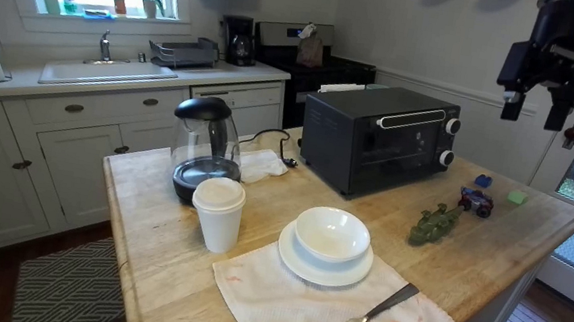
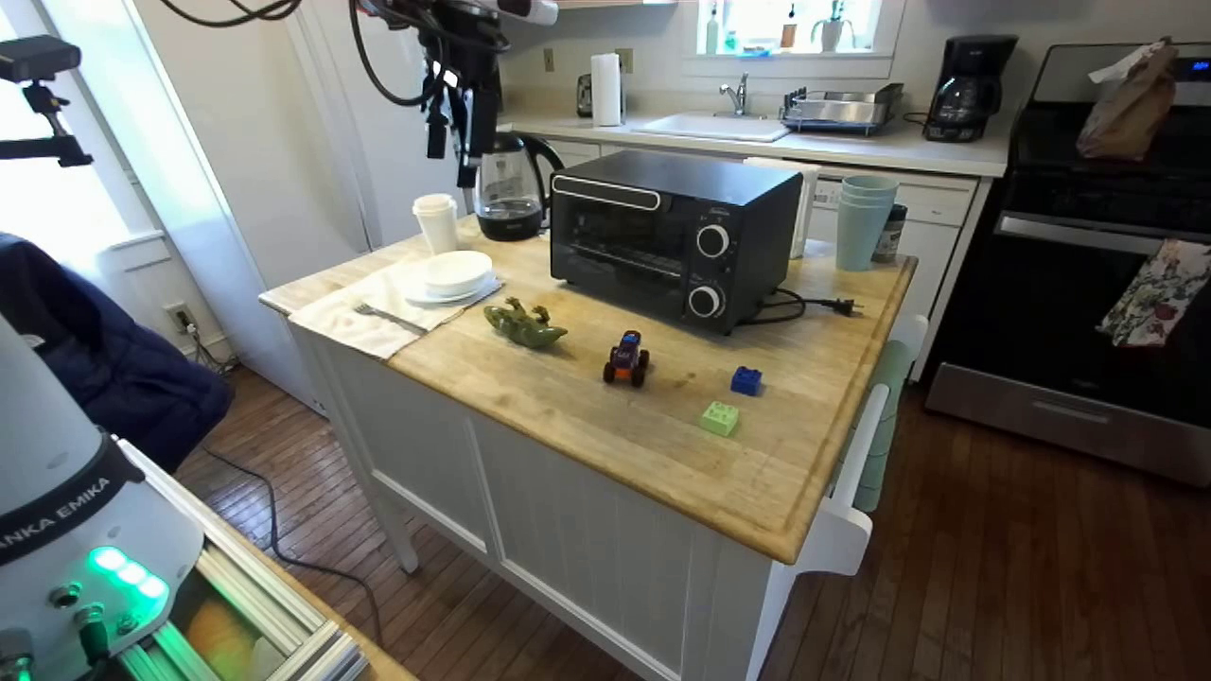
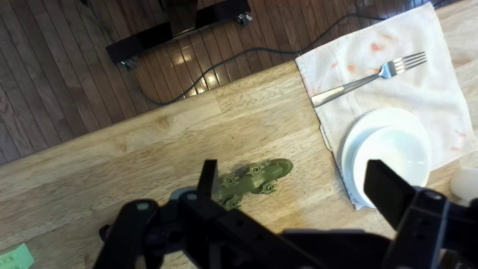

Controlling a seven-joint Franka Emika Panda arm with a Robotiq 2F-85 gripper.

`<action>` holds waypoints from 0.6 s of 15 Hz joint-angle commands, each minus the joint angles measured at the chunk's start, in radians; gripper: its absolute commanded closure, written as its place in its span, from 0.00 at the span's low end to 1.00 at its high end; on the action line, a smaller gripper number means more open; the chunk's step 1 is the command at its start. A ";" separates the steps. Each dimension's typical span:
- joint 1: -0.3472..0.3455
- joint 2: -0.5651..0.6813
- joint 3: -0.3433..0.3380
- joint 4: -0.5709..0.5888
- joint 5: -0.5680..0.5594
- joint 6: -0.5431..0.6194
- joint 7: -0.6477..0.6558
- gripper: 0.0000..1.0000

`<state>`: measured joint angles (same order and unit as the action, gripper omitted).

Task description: Put the green toy upright

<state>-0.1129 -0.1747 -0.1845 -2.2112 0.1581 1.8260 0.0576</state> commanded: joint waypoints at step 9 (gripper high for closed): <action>-0.021 0.067 0.005 -0.265 0.107 0.522 0.005 0.00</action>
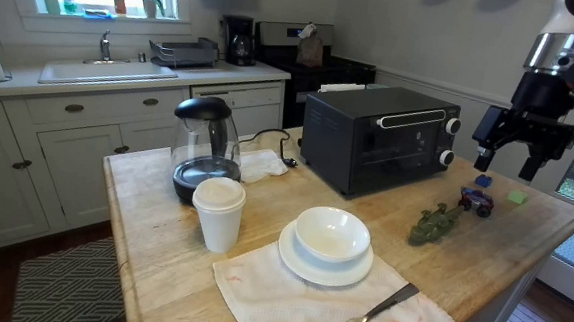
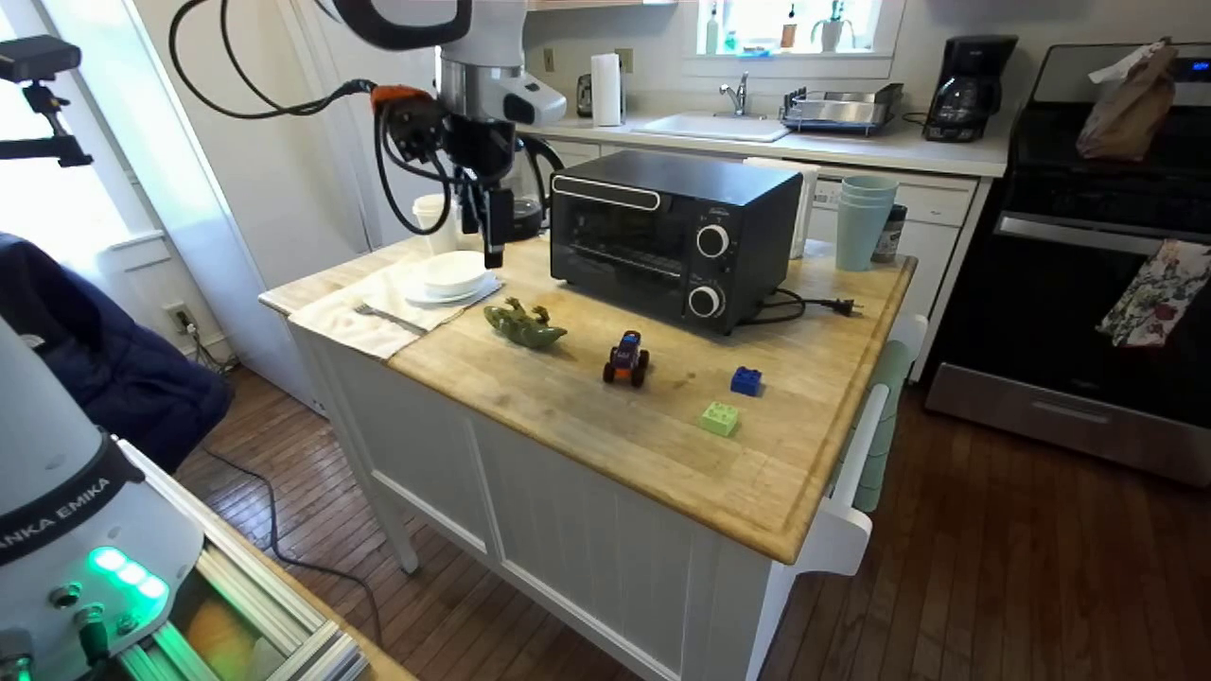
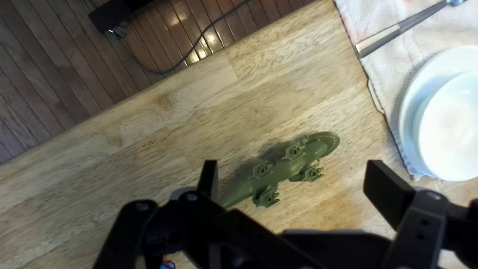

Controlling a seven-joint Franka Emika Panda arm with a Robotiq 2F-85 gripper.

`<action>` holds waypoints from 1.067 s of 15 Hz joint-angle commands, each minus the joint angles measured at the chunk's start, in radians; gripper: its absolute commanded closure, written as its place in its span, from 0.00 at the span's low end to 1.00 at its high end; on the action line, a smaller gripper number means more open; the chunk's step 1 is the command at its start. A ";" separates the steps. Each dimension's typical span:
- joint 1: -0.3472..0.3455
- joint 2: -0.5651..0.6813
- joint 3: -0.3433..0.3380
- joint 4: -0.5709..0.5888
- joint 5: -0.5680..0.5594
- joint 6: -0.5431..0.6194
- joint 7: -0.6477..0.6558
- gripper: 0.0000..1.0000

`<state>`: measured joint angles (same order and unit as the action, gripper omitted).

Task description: Put the green toy upright

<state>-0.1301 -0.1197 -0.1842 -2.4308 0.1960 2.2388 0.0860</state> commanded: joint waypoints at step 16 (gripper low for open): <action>0.008 0.209 0.061 -0.026 0.568 0.362 -0.300 0.00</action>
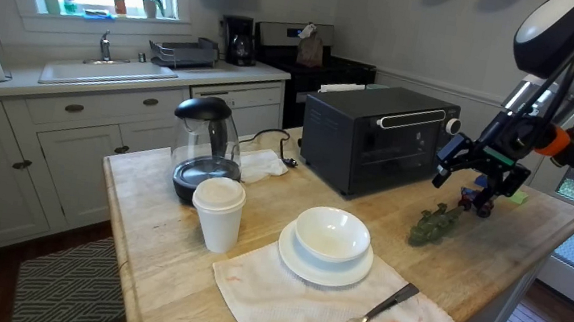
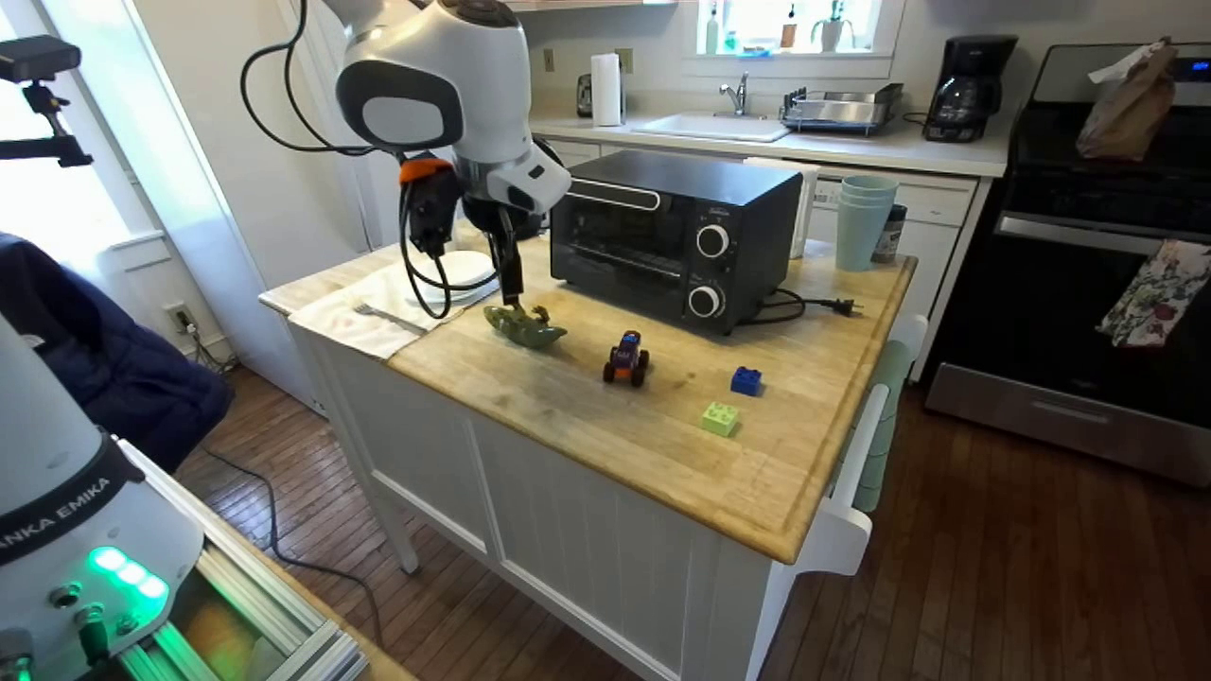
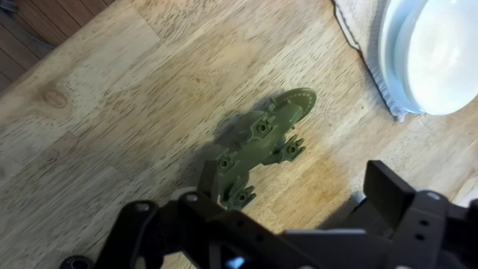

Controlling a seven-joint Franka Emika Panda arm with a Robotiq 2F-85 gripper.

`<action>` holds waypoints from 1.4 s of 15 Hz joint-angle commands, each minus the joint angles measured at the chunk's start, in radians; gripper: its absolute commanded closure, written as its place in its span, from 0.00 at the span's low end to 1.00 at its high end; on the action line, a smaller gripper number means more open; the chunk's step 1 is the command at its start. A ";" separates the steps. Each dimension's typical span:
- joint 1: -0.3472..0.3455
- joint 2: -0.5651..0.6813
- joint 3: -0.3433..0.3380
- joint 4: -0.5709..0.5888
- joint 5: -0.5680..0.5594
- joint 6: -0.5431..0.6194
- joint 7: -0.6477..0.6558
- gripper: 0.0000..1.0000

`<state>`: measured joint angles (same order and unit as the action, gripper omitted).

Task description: Put the green toy upright

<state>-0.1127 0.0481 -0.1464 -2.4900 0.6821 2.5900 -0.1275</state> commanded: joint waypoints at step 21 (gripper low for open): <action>-0.030 0.198 0.052 0.123 0.253 0.000 -0.334 0.00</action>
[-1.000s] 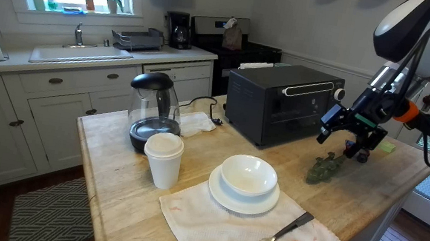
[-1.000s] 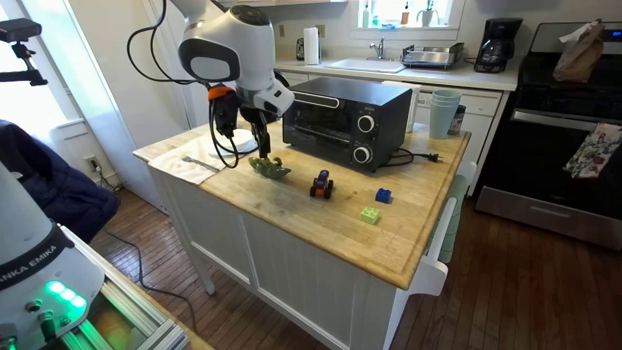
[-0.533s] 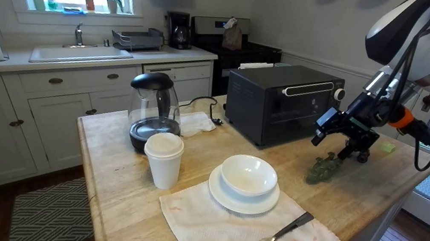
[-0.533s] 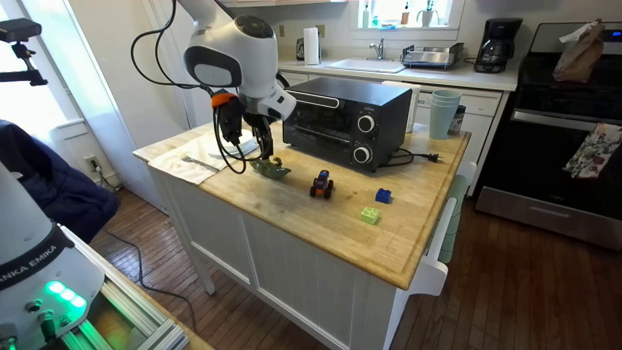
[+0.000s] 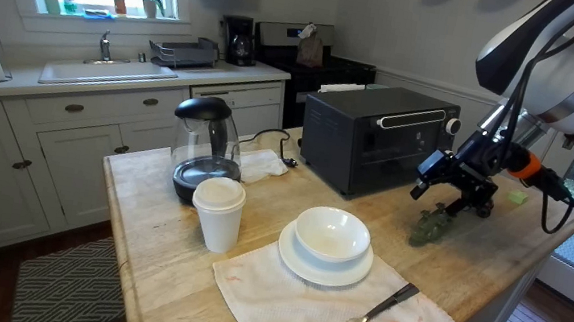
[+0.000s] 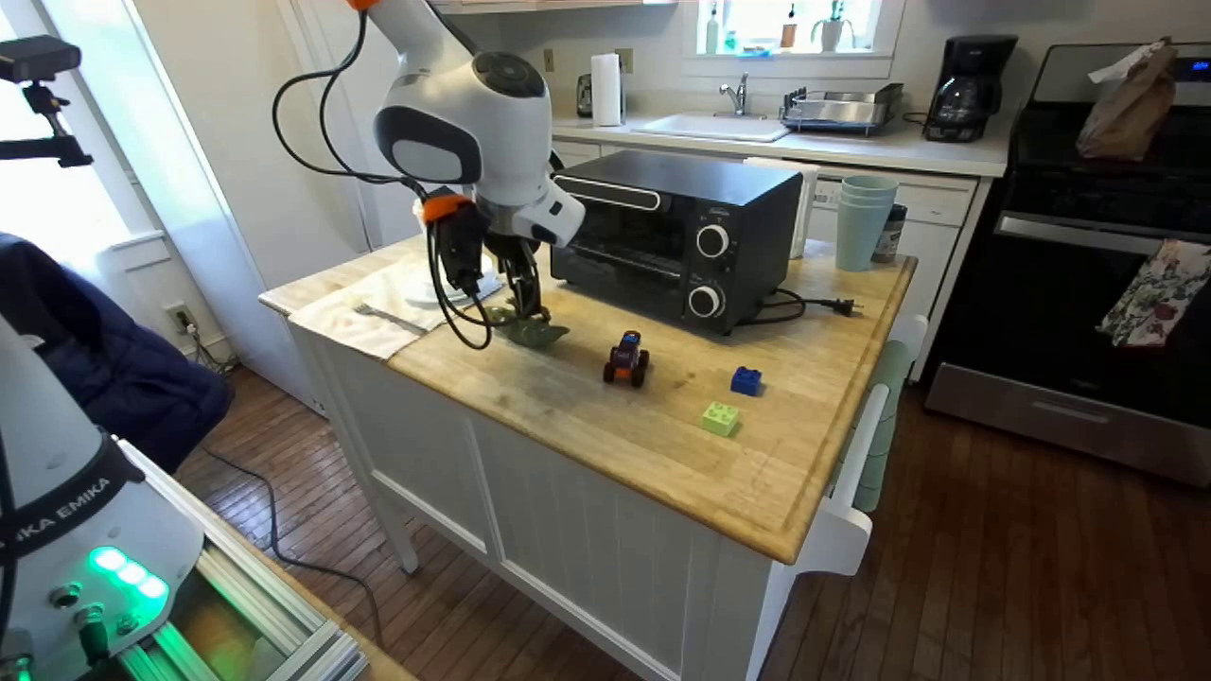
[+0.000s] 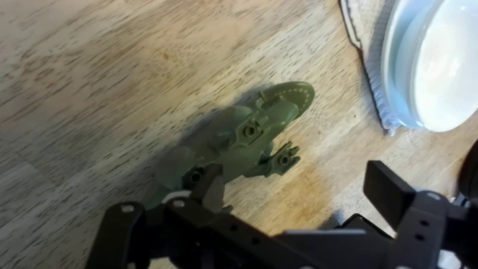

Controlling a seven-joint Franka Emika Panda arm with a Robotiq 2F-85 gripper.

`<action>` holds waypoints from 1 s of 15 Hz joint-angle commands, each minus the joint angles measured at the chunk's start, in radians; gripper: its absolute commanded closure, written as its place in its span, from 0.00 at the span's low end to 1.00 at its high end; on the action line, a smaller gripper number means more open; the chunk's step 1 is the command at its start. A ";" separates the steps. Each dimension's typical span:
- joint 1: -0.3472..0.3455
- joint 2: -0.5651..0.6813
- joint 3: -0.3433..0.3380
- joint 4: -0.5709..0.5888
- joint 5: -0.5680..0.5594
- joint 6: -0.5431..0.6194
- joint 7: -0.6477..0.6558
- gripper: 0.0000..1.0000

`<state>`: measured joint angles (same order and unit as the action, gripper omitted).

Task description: Put the green toy upright

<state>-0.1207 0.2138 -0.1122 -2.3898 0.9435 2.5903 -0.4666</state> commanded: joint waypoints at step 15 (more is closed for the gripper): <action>-0.012 -0.002 0.007 -0.015 -0.246 -0.014 0.265 0.00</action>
<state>-0.1234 0.2241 -0.1113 -2.3966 0.7525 2.5860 -0.2636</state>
